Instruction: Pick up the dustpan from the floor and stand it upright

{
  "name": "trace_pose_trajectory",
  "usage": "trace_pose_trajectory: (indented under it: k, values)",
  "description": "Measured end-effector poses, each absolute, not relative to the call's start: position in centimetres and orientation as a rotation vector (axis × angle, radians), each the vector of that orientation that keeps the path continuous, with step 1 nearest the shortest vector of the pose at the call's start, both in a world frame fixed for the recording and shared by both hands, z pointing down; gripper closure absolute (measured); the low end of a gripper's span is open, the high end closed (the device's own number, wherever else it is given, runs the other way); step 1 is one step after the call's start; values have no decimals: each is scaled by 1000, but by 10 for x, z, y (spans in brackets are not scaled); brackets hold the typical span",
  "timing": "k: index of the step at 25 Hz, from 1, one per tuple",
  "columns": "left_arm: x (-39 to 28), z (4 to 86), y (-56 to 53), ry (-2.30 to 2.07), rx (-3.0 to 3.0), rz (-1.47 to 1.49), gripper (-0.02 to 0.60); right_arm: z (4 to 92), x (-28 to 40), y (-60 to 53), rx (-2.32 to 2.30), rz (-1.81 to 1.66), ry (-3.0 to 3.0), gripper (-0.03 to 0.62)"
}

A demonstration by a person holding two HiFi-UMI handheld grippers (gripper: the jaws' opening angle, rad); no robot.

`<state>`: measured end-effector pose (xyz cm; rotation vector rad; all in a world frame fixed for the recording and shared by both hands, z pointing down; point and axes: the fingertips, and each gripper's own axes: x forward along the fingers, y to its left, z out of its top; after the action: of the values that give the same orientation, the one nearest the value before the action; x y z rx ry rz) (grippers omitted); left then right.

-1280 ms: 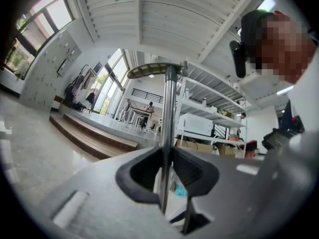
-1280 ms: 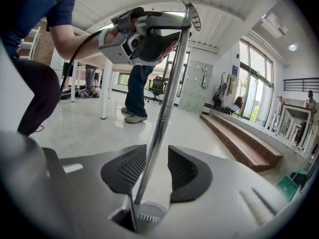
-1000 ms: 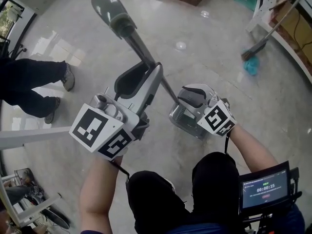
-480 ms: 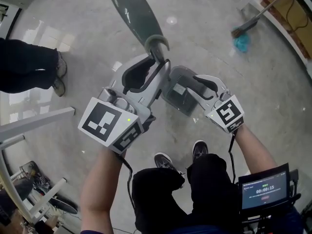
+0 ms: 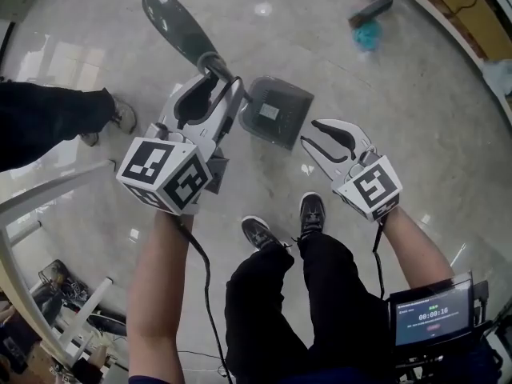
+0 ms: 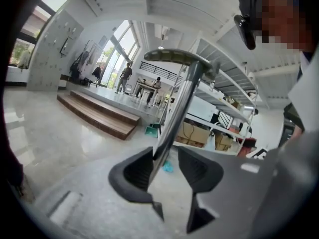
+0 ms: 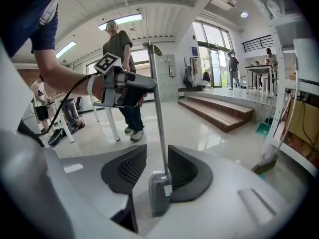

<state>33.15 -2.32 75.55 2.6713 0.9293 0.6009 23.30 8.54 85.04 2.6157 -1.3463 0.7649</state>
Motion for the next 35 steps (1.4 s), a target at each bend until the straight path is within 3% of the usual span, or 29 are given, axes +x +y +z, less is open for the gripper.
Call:
trace_pose_trajectory:
  k: [22,29,35]
  values:
    - [171,749,-59,501,2443,988,449,745,214,84,2613,967,-1381,494]
    - [129,766,-61,425,2381,1035,457,746,199,77,2557,992,-1439,563]
    - [124,686,-50,408,2355,1039,460,669,201,75,2511,1019,-1476,569]
